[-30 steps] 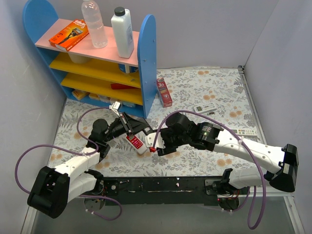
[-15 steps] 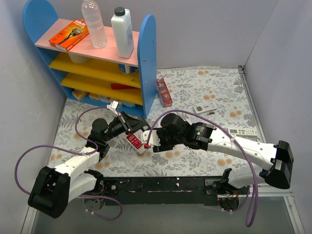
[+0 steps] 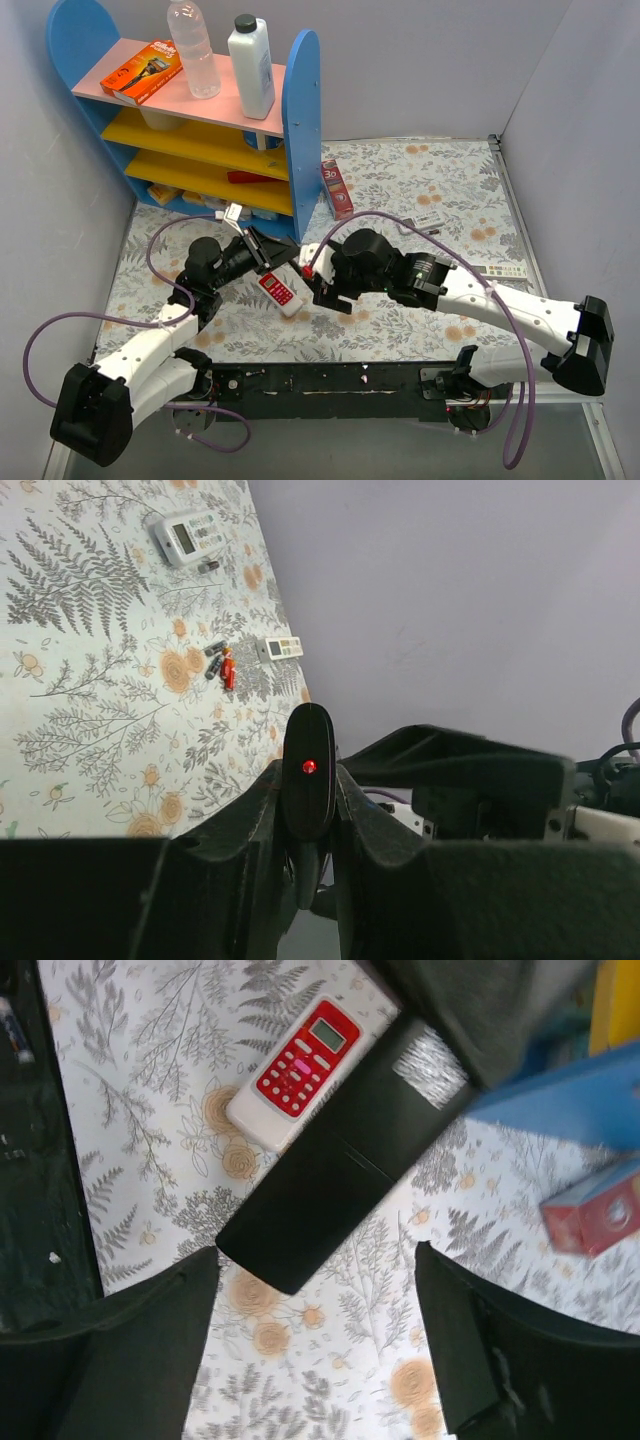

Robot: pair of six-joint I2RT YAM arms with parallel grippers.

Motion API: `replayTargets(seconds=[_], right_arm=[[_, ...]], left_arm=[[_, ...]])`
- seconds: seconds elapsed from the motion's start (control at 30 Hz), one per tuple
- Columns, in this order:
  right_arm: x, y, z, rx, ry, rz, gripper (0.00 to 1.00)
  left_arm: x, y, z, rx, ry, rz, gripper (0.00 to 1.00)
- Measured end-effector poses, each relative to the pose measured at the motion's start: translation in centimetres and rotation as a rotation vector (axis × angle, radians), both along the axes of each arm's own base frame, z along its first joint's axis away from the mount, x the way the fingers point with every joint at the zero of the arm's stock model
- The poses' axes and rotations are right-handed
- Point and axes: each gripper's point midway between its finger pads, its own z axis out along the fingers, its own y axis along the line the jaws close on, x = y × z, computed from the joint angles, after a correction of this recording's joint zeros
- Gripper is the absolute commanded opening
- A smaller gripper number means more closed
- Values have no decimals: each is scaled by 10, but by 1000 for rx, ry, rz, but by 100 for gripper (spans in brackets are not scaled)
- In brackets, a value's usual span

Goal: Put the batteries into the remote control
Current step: Load the battery cover into the remote control, then place the remote control at the center of the board.

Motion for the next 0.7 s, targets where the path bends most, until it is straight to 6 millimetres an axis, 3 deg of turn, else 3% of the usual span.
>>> replayTargets(seconds=[0.23, 0.4, 0.53, 0.7], right_arm=[[18, -24, 18, 186, 146, -315, 95], [20, -20, 27, 303, 271, -443, 96], [19, -11, 20, 318, 359, -494, 96], [24, 9, -6, 258, 452, -549, 94]], left_arm=[[6, 1, -21, 56, 72, 38, 0], [13, 4, -34, 79, 119, 75, 0], [16, 5, -40, 87, 138, 90, 0], [17, 6, -43, 93, 148, 99, 0]])
